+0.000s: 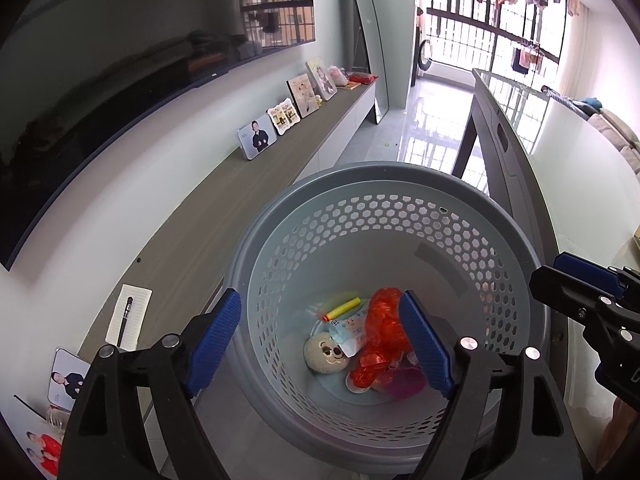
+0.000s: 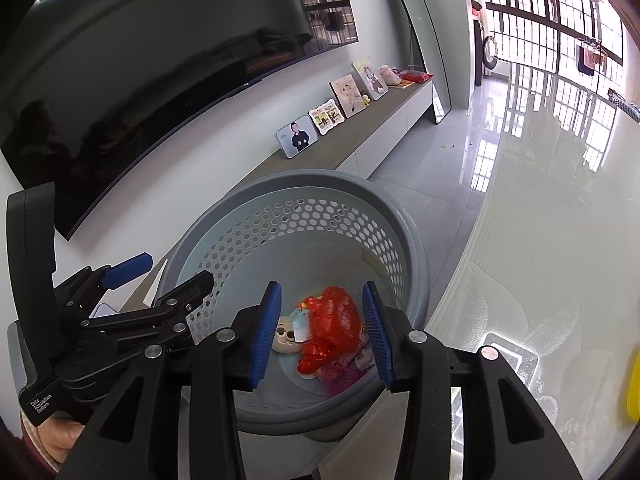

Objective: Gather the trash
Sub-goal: 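Withdraw both tools from the basket back over the table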

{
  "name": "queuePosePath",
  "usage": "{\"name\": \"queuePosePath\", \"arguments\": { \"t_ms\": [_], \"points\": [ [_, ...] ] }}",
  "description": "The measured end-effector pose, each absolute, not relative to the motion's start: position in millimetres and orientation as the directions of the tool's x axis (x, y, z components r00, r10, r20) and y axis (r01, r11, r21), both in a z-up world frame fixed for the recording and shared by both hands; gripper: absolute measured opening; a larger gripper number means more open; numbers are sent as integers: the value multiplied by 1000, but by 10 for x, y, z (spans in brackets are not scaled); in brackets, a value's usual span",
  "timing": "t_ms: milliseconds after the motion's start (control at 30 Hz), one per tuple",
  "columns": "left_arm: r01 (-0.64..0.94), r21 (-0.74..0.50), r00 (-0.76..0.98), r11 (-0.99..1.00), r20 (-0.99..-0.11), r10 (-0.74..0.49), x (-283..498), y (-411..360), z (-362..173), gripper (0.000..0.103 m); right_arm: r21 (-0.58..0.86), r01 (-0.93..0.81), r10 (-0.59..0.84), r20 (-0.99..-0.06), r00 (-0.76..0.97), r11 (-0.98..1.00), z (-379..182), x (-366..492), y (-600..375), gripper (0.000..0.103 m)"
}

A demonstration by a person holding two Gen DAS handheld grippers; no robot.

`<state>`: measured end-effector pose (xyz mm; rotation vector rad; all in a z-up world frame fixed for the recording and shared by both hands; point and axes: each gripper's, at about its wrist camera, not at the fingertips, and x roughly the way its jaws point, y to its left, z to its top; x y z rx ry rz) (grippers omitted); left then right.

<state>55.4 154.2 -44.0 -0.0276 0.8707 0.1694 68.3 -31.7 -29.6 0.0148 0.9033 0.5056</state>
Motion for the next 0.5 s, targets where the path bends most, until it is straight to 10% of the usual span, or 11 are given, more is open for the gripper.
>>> {"name": "queuePosePath", "arguments": {
  "t_ms": [500],
  "points": [
    [-122, 44, 659, 992, -743, 114, 482, 1361, -300, 90, 159, -313, 325, -730, 601, 936, -192, 539, -573, 50]
  ]
}}
